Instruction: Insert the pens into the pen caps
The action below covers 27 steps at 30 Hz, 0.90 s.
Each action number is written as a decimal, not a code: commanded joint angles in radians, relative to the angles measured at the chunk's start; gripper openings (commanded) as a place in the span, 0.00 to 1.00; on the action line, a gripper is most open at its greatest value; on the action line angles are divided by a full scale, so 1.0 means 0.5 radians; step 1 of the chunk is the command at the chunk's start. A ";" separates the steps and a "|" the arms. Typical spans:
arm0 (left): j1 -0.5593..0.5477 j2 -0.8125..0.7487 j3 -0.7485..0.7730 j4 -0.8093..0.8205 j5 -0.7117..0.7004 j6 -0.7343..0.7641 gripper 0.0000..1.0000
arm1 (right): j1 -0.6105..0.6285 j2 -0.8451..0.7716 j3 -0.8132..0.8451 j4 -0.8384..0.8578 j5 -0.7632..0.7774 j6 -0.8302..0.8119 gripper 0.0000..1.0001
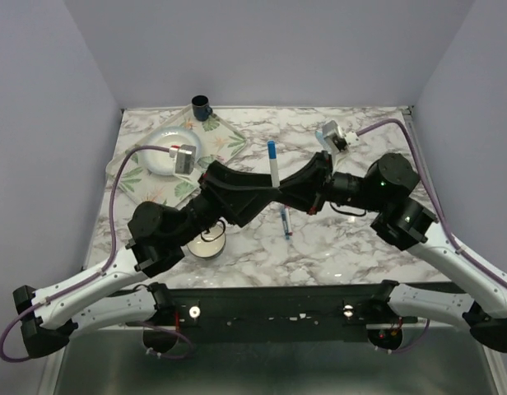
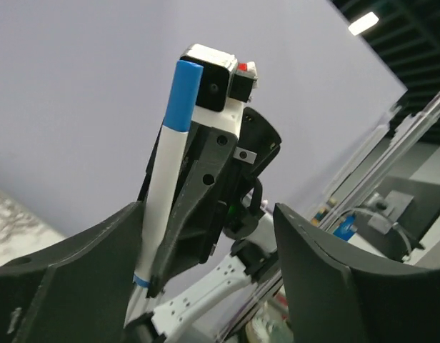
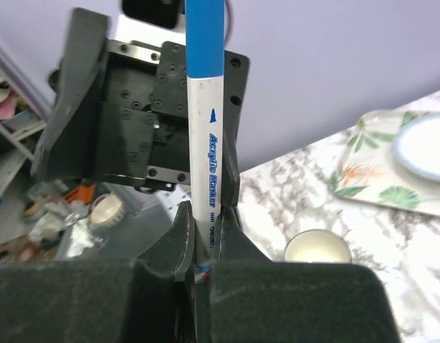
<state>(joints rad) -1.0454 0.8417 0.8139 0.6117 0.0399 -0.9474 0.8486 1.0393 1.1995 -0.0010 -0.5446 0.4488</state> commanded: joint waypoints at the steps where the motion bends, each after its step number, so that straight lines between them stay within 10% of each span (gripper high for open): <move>1: -0.045 -0.045 0.246 -0.956 0.344 0.296 0.84 | -0.059 -0.185 -0.257 0.254 0.509 -0.152 0.01; 4: -0.020 -0.091 0.302 -1.110 0.227 0.419 0.98 | -0.062 -0.323 -0.435 0.116 0.671 -0.158 0.01; 14: 0.017 -0.143 0.517 -1.815 -0.901 1.369 0.99 | -0.068 -0.324 -0.815 -0.663 1.496 0.139 0.01; 27: 0.017 -0.290 0.032 -1.497 -1.424 1.852 0.99 | -0.280 0.464 -0.951 -0.805 1.347 0.112 0.13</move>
<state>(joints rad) -1.0397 0.7456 0.8516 -0.1974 -0.5606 -0.1043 0.7456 1.1702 0.7353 -0.3832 0.1497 0.5247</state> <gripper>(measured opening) 0.988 0.089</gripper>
